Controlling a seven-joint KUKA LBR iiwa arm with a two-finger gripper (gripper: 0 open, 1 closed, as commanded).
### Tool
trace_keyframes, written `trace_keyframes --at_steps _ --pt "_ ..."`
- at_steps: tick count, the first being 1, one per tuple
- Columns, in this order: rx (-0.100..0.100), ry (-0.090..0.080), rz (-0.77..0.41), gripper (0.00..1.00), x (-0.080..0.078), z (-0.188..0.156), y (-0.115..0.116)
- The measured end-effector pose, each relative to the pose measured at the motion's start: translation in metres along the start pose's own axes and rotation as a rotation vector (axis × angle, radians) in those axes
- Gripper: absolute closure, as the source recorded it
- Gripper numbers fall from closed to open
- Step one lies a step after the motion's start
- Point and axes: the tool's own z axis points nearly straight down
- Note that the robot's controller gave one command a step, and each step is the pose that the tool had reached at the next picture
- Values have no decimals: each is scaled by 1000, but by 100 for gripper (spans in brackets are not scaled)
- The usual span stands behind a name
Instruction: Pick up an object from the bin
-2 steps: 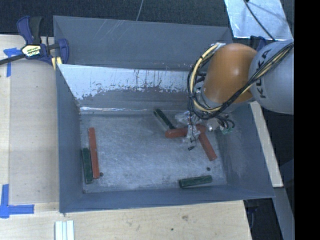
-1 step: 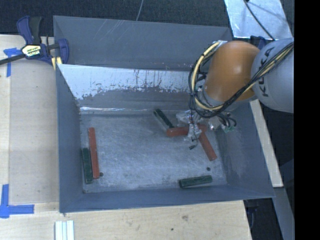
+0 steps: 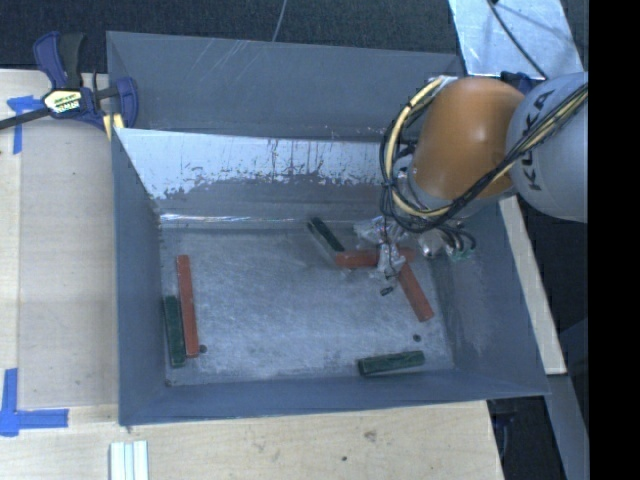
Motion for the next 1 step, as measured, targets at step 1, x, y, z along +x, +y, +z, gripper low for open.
trace_keyframes --at_steps 1 --pt "1 -2 0 100 0 -6 0"
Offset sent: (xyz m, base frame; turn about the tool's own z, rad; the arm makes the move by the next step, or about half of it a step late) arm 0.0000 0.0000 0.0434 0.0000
